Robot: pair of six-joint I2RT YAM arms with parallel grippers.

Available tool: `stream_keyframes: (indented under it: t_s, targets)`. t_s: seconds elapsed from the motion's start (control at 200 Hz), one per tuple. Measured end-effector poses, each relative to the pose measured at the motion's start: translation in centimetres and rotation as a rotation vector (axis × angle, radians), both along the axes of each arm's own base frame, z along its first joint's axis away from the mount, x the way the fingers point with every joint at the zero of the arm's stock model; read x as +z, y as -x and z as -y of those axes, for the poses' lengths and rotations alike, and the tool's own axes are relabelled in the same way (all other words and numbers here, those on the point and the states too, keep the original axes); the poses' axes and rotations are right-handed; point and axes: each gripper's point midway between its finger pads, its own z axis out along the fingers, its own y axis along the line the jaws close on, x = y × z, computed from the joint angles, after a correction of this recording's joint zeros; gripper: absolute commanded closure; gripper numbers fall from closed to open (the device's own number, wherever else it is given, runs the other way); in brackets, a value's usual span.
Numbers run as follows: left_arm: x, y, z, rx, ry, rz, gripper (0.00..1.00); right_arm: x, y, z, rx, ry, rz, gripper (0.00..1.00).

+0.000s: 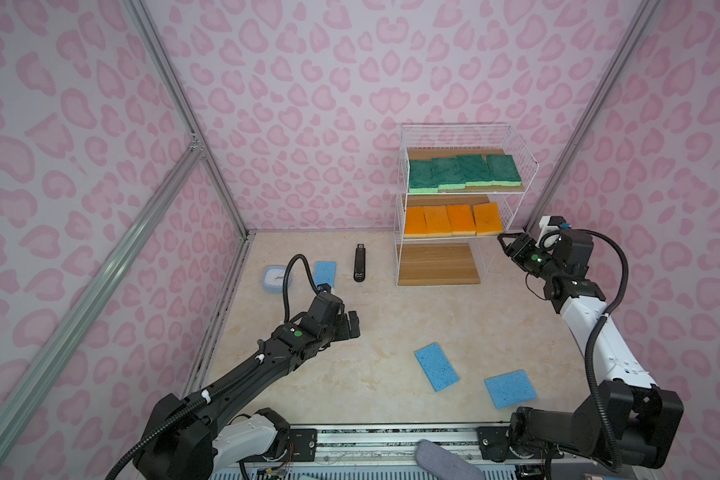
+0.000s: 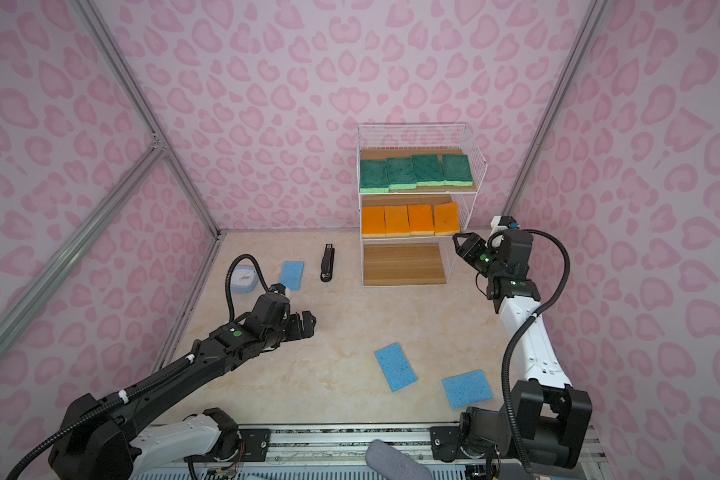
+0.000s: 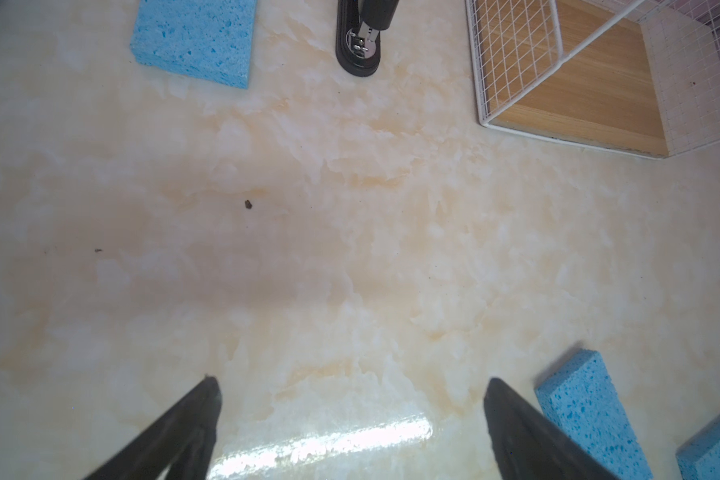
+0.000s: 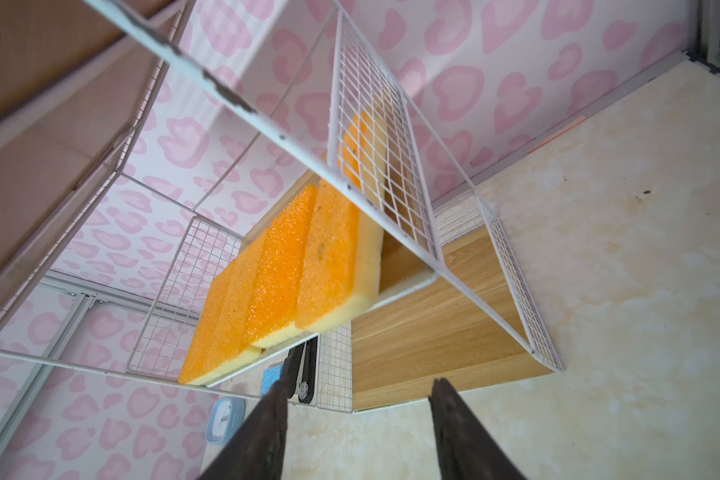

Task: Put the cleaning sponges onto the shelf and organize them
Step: 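Open the right gripper and withdraw it from the shelf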

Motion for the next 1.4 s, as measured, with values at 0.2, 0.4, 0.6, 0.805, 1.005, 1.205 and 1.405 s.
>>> stream_keyframes:
  t_s: [0.2, 0.4, 0.6, 0.805, 1.005, 1.205, 1.405]
  targets:
    - [0.0, 0.0, -0.1, 0.003, -0.001, 0.002, 0.0, -0.8, 0.9, -0.4, -0.009, -0.072, 0.03, 1.0]
    - [0.0, 0.0, -0.1, 0.003, -0.002, 0.001, 0.0, 0.1, -0.3, -0.6, -0.003, -0.138, 0.081, 1.0]
    - [-0.1, 0.0, -0.2, 0.006, -0.003, 0.001, 0.0, 0.3, -2.1, -0.4, -0.003, -0.188, 0.096, 1.0]
    - [-0.3, -0.2, -0.5, 0.011, -0.015, -0.003, 0.0, 0.5, -3.8, -0.1, -0.009, -0.216, 0.101, 1.0]
    - [-0.4, -0.6, -0.5, 0.015, -0.022, -0.009, 0.0, 0.0, -5.1, 0.1, -0.011, -0.233, 0.094, 1.0]
    - [-0.5, -0.8, -0.6, 0.014, -0.029, -0.012, 0.0, 0.0, -5.6, 0.1, -0.01, -0.241, 0.092, 0.84]
    - [-0.1, -1.2, -0.7, 0.016, -0.03, -0.002, 0.02, 1.4, -5.1, -0.1, 0.005, -0.236, 0.12, 0.55]
